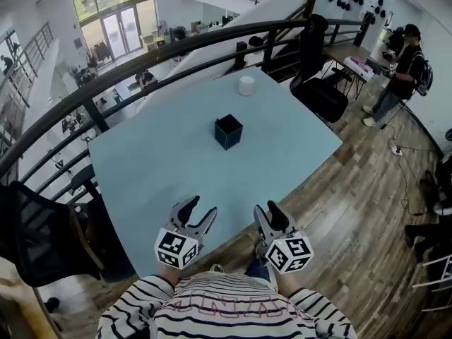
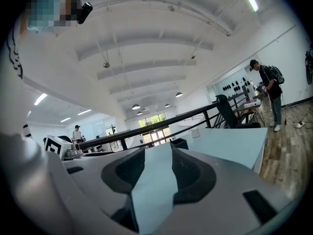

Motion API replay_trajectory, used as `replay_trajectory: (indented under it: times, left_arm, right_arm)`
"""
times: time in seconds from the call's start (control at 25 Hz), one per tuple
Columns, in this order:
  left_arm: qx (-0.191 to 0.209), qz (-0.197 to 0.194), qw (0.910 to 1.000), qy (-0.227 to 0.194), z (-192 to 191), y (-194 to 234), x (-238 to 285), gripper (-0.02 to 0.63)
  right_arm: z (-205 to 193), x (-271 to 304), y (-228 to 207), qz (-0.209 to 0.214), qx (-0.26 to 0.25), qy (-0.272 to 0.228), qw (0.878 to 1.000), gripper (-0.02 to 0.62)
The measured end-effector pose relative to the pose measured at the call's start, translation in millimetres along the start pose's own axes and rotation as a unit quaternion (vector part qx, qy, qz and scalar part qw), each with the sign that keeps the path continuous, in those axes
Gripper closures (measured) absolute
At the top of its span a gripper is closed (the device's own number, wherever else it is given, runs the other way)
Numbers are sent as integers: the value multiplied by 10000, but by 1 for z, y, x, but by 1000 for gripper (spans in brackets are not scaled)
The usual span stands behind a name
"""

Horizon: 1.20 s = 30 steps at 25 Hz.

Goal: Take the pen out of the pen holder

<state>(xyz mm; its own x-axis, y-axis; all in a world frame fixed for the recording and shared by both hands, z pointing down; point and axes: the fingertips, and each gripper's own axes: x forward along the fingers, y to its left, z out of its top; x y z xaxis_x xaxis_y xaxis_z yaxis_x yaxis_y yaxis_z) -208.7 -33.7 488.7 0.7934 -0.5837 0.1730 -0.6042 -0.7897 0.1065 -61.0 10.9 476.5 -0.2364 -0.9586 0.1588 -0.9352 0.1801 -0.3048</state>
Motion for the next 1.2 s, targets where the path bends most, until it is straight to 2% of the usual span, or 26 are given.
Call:
replay_trajectory:
  times: [0.28, 0.6, 0.92, 1.2]
  left_arm:
    - [-116, 466, 9988, -25, 7, 17, 42, 391]
    - [-262, 1037, 9942, -130, 24, 28, 113, 391]
    - [-272, 1589, 9867, -188, 34, 26, 169, 391]
    - [-161, 2132, 9766, -229, 40, 23, 201, 391]
  right_arm:
    - [14, 40, -39, 374, -46, 133, 9992, 412]
    - [42, 86, -101, 885, -143, 354, 9953, 411]
    - [60, 112, -155, 1438, -249, 543, 9878, 413]
    - [64, 117, -189, 1949, -258, 725, 9778, 413]
